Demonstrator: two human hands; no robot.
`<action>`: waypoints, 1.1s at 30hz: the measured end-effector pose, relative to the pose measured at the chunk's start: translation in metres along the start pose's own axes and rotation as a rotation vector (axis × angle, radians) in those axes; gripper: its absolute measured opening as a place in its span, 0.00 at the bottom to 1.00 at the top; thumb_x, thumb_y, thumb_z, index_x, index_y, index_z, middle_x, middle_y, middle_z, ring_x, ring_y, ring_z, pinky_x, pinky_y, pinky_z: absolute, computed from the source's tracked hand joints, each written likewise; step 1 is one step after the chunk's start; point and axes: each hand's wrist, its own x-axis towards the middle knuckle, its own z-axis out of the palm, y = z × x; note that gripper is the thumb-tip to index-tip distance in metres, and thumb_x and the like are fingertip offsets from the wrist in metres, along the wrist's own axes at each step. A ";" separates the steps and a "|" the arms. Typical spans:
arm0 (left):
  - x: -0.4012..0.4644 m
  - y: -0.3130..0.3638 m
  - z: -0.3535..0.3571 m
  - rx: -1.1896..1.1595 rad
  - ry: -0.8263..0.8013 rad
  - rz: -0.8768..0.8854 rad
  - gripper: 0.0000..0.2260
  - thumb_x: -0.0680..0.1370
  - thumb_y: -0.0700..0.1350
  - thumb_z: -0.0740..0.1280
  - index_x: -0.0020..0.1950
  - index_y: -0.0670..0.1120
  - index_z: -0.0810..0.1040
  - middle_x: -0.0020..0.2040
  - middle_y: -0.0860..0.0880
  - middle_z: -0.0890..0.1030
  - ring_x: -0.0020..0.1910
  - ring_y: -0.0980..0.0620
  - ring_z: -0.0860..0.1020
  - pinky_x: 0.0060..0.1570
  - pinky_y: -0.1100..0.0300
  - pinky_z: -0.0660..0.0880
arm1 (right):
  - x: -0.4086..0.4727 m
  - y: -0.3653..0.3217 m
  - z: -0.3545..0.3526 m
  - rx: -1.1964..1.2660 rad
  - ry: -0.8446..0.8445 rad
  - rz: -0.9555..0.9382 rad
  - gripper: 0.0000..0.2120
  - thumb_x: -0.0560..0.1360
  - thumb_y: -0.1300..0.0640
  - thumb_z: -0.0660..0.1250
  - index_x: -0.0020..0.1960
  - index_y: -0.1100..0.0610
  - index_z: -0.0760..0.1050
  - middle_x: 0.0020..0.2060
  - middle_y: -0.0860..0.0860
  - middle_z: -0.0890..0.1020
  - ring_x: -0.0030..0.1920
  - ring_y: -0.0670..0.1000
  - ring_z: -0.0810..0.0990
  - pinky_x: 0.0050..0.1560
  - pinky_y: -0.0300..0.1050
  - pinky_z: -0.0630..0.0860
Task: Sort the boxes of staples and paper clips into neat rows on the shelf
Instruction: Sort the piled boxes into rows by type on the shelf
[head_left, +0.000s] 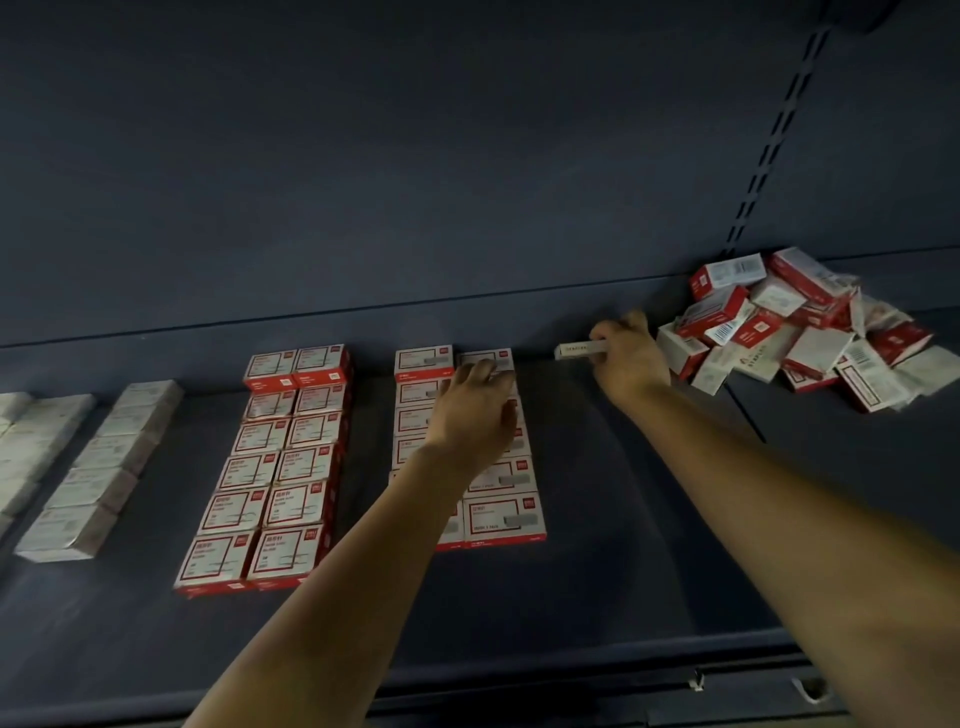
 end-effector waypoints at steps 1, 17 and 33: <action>0.001 0.000 -0.001 0.004 -0.001 0.001 0.20 0.80 0.47 0.59 0.71 0.48 0.62 0.72 0.48 0.63 0.71 0.47 0.60 0.70 0.49 0.60 | -0.002 0.004 0.003 0.019 0.014 -0.004 0.11 0.76 0.63 0.61 0.57 0.58 0.74 0.61 0.58 0.64 0.53 0.58 0.73 0.54 0.48 0.72; -0.036 -0.035 -0.002 -0.086 0.122 0.072 0.20 0.80 0.45 0.58 0.73 0.49 0.63 0.73 0.49 0.63 0.72 0.49 0.58 0.70 0.53 0.56 | -0.051 -0.016 0.009 0.605 0.102 -0.050 0.05 0.75 0.61 0.67 0.49 0.57 0.80 0.42 0.52 0.81 0.27 0.36 0.75 0.27 0.31 0.70; -0.129 -0.187 -0.057 -0.076 0.350 0.096 0.25 0.76 0.47 0.67 0.72 0.45 0.65 0.69 0.45 0.69 0.70 0.44 0.65 0.68 0.48 0.60 | -0.109 -0.212 0.057 0.781 -0.109 -0.218 0.05 0.75 0.62 0.66 0.48 0.58 0.80 0.34 0.41 0.79 0.30 0.34 0.75 0.31 0.27 0.68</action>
